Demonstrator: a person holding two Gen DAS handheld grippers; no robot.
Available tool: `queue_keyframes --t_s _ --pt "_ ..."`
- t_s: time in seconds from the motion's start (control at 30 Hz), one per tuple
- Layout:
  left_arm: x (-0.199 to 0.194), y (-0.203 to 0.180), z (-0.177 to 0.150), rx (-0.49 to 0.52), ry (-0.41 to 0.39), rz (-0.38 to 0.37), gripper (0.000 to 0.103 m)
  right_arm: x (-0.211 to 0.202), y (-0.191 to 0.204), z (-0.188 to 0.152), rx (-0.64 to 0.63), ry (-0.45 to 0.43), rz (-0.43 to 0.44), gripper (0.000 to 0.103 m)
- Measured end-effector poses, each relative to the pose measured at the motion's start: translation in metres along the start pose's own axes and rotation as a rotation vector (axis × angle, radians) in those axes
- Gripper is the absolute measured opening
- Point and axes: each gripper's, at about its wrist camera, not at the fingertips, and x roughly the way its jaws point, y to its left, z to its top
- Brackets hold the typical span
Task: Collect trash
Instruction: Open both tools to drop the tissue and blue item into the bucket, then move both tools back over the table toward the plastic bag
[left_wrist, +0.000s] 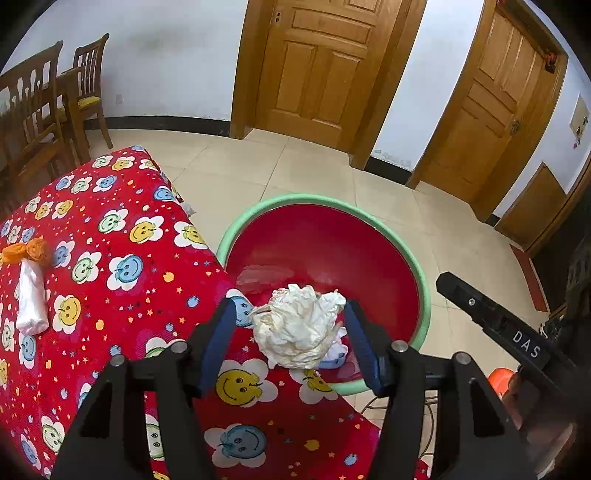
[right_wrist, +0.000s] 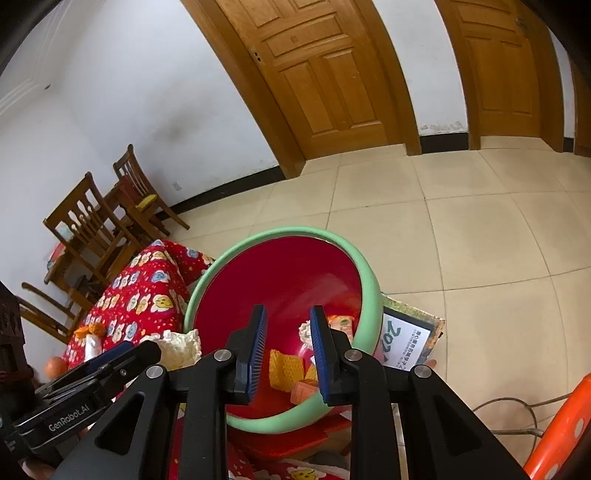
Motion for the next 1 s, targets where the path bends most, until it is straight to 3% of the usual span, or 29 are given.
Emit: queue_keyframes --t_s 0.2,0.4,0.47,0.53,1.0 --pt "-0.008 -0.004 0.003 0.006 -0.023 -0.011 0.071 -0.003 0.001 0.0 -0.003 -0.005 -0.003 0.024" --pt "-0.02 -0.003 0.004 0.008 -0.041 -0.001 0.071 -0.009 0.003 0.001 -0.003 -0.015 -0.001 0.025" --pt "-0.024 0.002 0.004 0.0 -0.044 0.01 0.071 -0.011 0.004 0.001 -0.005 -0.016 0.005 0.032" --pt "-0.028 0.008 0.003 -0.011 -0.048 0.026 0.071 -0.014 0.008 -0.001 -0.006 -0.022 0.013 0.04" --pt "-0.056 0.104 0.002 -0.161 -0.073 0.229 0.071 -0.01 0.041 -0.008 -0.052 -0.002 0.054 0.047"
